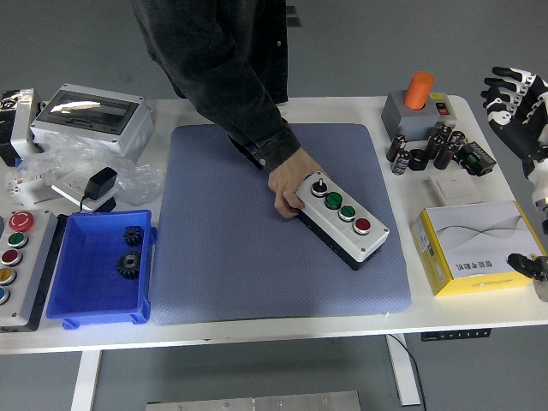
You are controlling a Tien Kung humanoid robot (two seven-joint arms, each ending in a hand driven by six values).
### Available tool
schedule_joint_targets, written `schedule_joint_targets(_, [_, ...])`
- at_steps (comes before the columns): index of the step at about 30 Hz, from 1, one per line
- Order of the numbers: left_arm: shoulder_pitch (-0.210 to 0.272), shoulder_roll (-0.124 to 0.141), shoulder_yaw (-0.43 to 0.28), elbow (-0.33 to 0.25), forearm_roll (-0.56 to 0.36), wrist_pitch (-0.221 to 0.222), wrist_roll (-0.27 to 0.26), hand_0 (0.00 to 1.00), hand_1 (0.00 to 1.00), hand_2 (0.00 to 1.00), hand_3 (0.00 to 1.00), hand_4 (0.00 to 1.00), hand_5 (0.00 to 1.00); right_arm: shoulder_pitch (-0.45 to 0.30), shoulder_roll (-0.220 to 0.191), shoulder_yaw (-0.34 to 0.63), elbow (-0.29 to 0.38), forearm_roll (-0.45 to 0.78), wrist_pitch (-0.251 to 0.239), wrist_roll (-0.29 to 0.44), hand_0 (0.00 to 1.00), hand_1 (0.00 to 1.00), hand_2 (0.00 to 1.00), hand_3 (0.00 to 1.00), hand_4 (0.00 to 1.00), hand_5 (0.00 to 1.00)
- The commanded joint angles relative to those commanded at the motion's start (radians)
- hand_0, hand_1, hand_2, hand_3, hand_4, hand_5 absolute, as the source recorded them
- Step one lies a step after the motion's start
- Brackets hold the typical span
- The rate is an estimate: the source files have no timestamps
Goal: Pick up the button,place it on the desk,press the button,press the button
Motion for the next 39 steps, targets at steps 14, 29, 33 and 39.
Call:
schedule_joint_targets(14, [-0.001, 0.001, -0.002, 0.000, -0.002, 0.000, -0.004, 0.630, 0.632, 0.559, 0.654, 0.654, 0.213, -0.005, -0.012, 0.040, 0.016, -0.002, 0.005, -0.008, 0.589, 0.602, 0.639, 0.654, 0.678, 0.404])
schedule_joint_targets(29, [0.001, 0.004, -0.007, 0.000, -0.016, 0.007, -0.001, 0.631, 0.631, 0.559, 0.656, 0.654, 0.214, 0.000, -0.013, 0.037, 0.027, -0.030, 0.005, -0.022, 0.583, 0.597, 0.636, 0.659, 0.646, 0.365])
schedule_joint_targets(33, [-0.002, 0.006, -0.010, 0.000, -0.011, 0.007, -0.001, 0.631, 0.630, 0.559, 0.655, 0.653, 0.215, 0.005, -0.017, 0.022, 0.029, -0.055, 0.001, -0.031, 0.584, 0.599, 0.636, 0.655, 0.689, 0.420])
schedule_joint_targets(39, [0.003, 0.008, -0.009, 0.000, -0.014, 0.009, 0.001, 0.631, 0.630, 0.559, 0.655, 0.652, 0.215, 0.029, -0.037, -0.060, 0.032, -0.173, 0.002, -0.102, 0.585, 0.599, 0.639, 0.654, 0.691, 0.423])
